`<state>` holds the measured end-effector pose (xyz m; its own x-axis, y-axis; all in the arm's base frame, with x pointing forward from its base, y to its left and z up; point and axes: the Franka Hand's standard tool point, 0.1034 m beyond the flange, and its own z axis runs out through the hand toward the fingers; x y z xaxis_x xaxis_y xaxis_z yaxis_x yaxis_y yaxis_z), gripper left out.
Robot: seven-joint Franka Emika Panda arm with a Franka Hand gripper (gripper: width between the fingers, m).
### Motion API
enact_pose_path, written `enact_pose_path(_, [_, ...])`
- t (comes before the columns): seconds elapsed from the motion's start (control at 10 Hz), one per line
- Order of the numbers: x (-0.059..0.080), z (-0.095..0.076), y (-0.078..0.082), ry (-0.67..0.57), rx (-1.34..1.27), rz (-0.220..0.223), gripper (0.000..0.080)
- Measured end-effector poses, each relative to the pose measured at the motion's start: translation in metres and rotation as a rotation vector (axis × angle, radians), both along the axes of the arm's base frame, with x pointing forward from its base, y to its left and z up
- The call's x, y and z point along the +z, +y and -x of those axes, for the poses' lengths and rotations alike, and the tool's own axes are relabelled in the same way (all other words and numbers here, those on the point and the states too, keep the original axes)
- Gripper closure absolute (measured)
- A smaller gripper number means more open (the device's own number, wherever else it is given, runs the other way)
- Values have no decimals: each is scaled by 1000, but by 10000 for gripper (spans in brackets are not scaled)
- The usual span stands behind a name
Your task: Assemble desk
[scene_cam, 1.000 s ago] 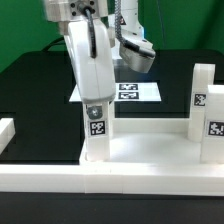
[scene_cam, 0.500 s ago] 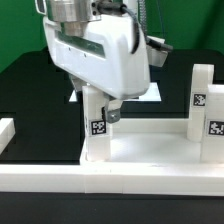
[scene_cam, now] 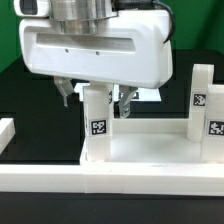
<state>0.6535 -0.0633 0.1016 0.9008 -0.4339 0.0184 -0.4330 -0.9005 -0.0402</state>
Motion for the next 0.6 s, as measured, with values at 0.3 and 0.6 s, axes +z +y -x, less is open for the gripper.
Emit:
enact_pose_path(0.3, [0,-2,1,-11,277,38,150])
enact_pose_path(0.6, [1,-2,0,-10,440,51,150])
